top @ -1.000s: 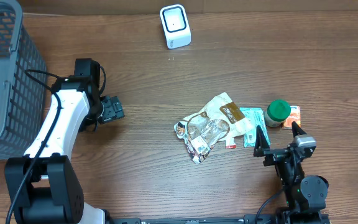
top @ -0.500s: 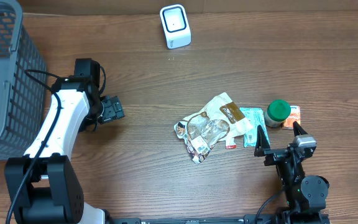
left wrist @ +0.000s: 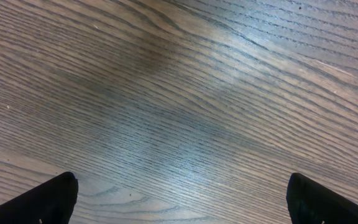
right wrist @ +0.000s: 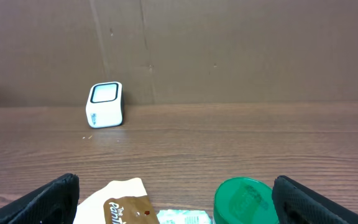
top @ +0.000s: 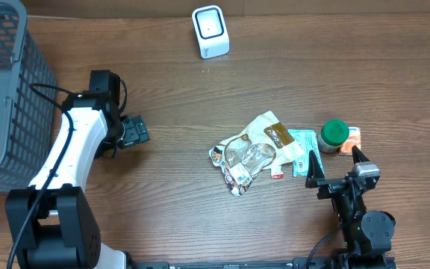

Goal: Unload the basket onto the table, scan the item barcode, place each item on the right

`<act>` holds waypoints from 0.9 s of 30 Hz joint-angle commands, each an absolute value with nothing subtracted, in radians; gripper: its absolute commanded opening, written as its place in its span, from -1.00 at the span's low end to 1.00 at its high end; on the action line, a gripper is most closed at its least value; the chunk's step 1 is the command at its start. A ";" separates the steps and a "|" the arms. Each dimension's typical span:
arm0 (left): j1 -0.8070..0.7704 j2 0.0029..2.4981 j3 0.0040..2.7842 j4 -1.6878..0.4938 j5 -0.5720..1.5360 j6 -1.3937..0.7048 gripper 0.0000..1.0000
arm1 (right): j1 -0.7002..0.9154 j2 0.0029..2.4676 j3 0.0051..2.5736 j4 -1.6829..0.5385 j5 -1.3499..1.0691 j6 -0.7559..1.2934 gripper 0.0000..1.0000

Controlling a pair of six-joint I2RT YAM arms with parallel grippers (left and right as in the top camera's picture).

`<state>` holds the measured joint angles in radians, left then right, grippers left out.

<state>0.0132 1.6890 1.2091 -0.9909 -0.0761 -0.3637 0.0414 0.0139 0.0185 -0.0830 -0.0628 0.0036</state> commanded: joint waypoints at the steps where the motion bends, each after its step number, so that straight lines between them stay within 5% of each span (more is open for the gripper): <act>1: 0.013 1.693 1.226 -0.989 -0.085 -0.363 0.99 | 0.038 0.003 0.008 -0.080 -0.054 0.000 1.00; 17: 0.013 1.681 1.226 -0.989 -0.085 -0.363 0.99 | 0.038 0.003 0.008 -0.080 -0.054 0.000 1.00; 27: 0.013 1.359 1.226 -0.990 -0.085 -0.363 0.99 | 0.038 0.003 0.008 -0.080 -0.054 -0.001 1.00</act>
